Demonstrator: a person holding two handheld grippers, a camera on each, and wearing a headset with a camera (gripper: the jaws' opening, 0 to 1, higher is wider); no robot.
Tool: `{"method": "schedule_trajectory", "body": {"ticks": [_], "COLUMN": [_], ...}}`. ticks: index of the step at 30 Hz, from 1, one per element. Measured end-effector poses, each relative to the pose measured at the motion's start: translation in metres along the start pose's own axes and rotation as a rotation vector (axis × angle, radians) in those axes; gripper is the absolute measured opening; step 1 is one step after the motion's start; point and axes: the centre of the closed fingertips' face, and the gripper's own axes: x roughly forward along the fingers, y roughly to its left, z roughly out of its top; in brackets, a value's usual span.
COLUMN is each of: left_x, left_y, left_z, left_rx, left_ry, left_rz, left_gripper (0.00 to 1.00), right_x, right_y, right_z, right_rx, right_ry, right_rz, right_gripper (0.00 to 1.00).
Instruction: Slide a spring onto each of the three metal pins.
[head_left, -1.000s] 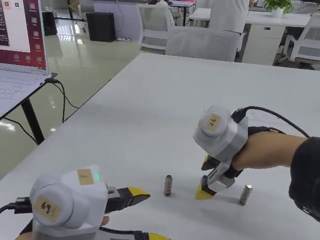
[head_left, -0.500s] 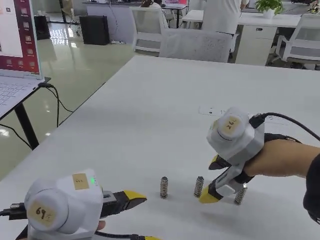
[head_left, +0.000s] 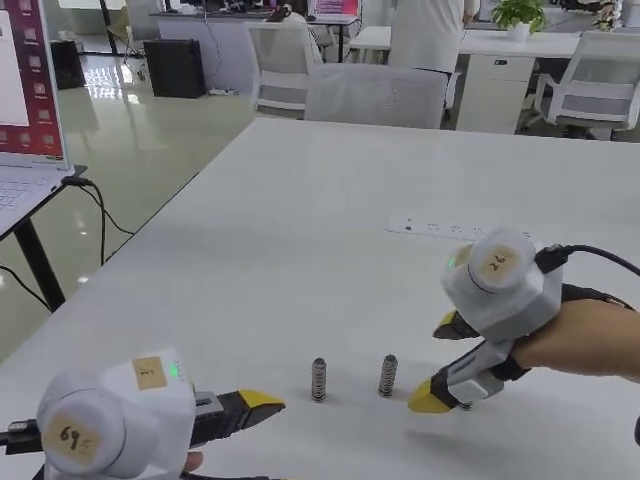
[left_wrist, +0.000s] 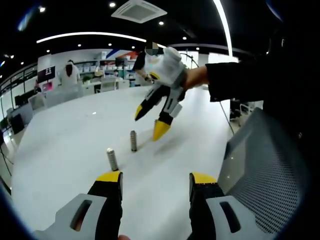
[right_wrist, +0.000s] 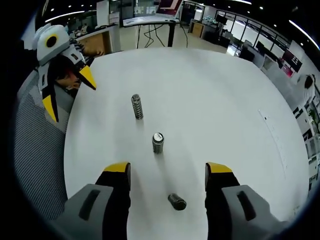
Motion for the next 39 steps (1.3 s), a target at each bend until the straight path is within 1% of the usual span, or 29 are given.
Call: {"method": "schedule_trajectory", "body": {"ticks": [6, 14, 35, 39], "left_x": [0.000, 0.000, 0.001, 0.001], "left_y": [0.001, 0.001, 0.003, 0.007], "left_z": [0.001, 0.001, -0.001, -0.002], "left_rx": [-0.004, -0.013, -0.017, -0.023], "left_ry": [-0.004, -0.011, -0.012, -0.016], "left_rz": [0.001, -0.001, 0.003, 0.012], "left_gripper": [0.48, 0.48, 0.50, 0.51], "right_x": [-0.009, -0.019, -0.042, -0.044], "right_y": [-0.002, -0.001, 0.013, 0.017], "right_z": [0.001, -0.006, -0.025, -0.030], "right_rx": [0.030, 0.058, 0.133, 0.157], "right_ry": [-0.055, -0.095, -0.184, -0.200], "right_rz": [-0.025, -0.049, -0.099, -0.103], "right_gripper": [0.62, 0.63, 0.65, 0.65]}}
